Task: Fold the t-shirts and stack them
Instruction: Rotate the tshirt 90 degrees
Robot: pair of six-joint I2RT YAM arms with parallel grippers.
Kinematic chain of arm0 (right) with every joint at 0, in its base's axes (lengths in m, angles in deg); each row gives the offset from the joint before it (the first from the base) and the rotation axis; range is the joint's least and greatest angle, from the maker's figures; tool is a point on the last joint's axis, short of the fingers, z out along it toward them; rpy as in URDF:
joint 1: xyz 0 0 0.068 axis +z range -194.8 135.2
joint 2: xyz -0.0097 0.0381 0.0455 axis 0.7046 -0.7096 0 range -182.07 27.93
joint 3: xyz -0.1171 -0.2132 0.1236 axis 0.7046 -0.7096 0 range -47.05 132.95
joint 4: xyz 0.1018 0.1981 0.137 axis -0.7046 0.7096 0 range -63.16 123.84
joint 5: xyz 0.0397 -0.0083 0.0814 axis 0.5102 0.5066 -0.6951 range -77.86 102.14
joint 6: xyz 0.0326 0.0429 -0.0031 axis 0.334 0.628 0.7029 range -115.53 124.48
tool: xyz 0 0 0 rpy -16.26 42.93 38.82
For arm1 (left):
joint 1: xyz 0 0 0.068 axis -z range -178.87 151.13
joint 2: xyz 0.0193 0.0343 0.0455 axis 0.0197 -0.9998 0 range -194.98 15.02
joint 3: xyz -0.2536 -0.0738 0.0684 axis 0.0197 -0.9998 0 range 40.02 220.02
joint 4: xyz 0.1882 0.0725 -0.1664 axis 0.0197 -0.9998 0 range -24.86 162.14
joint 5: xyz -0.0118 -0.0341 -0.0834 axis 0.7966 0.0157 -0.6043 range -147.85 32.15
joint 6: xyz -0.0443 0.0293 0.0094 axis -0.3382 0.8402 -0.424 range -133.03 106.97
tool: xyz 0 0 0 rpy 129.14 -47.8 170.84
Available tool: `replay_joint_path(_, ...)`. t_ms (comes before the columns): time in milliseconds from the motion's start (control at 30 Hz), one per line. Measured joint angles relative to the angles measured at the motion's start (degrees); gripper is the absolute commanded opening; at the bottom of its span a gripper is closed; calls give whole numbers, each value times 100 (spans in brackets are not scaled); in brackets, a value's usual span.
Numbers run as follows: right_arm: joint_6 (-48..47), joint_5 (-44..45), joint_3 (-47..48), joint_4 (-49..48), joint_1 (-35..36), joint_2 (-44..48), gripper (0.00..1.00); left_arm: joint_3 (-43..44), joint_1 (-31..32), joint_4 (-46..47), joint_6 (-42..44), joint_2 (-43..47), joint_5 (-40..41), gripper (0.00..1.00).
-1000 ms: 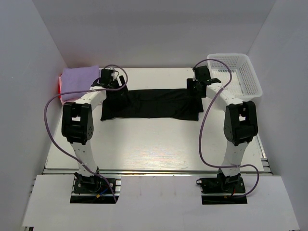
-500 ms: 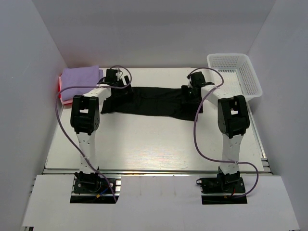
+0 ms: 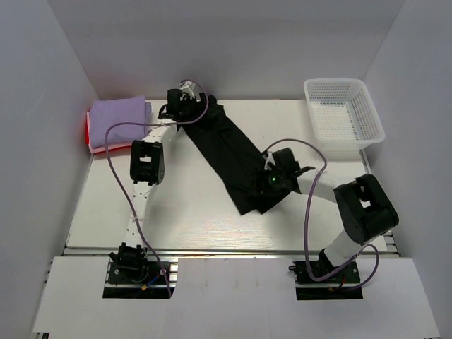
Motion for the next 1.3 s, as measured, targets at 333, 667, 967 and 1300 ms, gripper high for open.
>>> replay_joint_path(333,-63,-1104,323,-81,2264,-472,64,251,647,752,-254,-352,26,100)
replay_joint_path(667,-820,-1014,1298,625,3130,-837,70,302,804,1268,-638,-525,240,100)
replay_joint_path(967,-621,153,1239,669,3045,133,78,306,769,1161,-776,-426,247,100)
replay_joint_path(1300,323,1797,391,754,2557,1508,90,-1305,772,-763,85,2625,109,100)
